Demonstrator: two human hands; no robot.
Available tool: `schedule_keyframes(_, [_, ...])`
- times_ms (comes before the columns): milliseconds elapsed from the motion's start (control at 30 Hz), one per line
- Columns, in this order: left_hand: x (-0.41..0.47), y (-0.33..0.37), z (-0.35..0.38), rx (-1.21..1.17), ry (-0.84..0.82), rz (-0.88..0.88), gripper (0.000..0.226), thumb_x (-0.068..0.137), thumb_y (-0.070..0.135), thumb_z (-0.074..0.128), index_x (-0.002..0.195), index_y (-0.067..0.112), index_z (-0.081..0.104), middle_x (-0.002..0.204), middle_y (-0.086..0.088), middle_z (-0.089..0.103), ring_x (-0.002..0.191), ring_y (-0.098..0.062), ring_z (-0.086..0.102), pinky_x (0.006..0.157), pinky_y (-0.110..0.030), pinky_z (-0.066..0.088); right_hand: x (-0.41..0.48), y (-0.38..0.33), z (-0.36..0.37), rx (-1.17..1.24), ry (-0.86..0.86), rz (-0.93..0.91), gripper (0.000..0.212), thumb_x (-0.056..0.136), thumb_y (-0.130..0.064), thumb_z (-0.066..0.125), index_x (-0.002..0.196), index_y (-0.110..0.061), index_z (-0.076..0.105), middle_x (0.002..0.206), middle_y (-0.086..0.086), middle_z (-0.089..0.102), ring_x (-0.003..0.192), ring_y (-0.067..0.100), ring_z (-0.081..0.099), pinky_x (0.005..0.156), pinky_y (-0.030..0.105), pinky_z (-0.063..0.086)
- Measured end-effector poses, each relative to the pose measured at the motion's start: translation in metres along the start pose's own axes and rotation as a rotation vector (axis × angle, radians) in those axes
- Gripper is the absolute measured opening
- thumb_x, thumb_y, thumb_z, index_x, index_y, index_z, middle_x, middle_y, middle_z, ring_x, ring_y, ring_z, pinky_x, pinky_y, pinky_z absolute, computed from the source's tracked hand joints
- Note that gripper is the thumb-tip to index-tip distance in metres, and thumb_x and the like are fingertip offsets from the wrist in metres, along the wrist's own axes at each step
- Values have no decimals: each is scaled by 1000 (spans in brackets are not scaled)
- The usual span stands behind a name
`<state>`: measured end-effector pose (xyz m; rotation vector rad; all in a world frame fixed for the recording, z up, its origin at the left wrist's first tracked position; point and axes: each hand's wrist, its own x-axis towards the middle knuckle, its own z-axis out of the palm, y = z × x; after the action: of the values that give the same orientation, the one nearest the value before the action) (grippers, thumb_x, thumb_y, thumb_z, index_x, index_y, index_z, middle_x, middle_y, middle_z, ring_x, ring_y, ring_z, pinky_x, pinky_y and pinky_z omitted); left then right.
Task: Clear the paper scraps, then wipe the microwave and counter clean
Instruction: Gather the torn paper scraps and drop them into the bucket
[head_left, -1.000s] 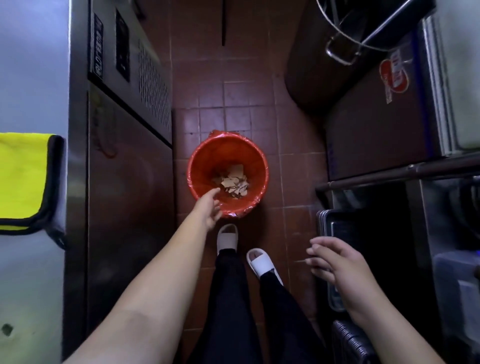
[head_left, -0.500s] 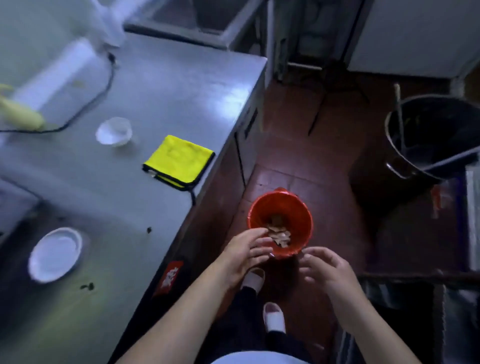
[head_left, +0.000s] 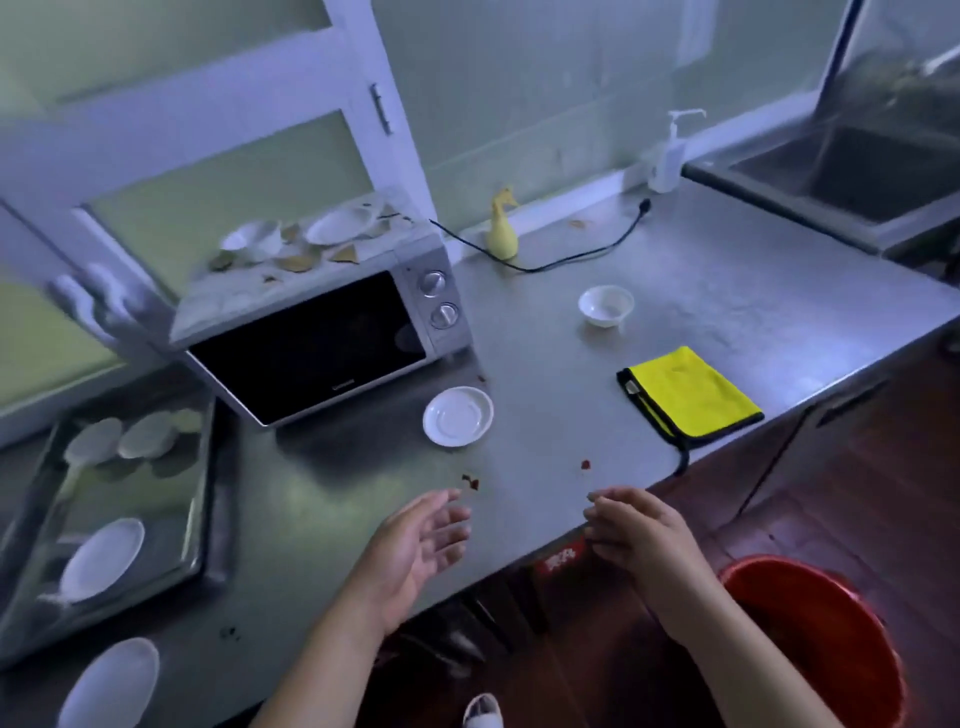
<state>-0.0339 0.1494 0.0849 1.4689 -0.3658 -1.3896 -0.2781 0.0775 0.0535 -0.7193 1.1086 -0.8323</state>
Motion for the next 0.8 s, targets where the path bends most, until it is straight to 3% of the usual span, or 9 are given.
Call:
schedule_keyframes(267, [23, 46, -98, -160, 69, 86, 23, 95, 18, 59, 113, 5, 65, 95, -12, 73, 78, -21, 68, 65, -30, 58, 19, -29, 124, -288, -92, -51, 8, 92, -7, 63, 96, -8, 70, 85, 6, 73, 76, 21, 69, 72, 32, 54])
schedule_keyframes(500, [66, 88, -178, -136, 153, 158, 16, 96, 14, 57, 105, 8, 70, 91, -11, 73, 78, -21, 68, 73, -33, 53, 76, -68, 223, -447, -136, -184, 9, 91, -3, 63, 99, -4, 68, 87, 12, 69, 76, 21, 66, 75, 34, 50])
schedule_keyframes(633, [79, 114, -199, -77, 180, 183, 15, 97, 8, 56, 102, 8, 70, 91, -13, 74, 79, -23, 66, 73, -34, 51, 112, -103, 263, -544, -158, -267, 7, 90, -2, 66, 95, -6, 67, 87, 14, 66, 75, 24, 62, 68, 31, 48])
schedule_keyframes(800, [109, 173, -203, 81, 220, 342, 15, 94, 5, 60, 97, 11, 73, 89, -11, 75, 75, -19, 66, 68, -30, 52, 174, -160, 313, -830, -149, -495, 8, 85, -17, 74, 91, -19, 69, 84, 0, 70, 73, 16, 63, 60, 25, 48])
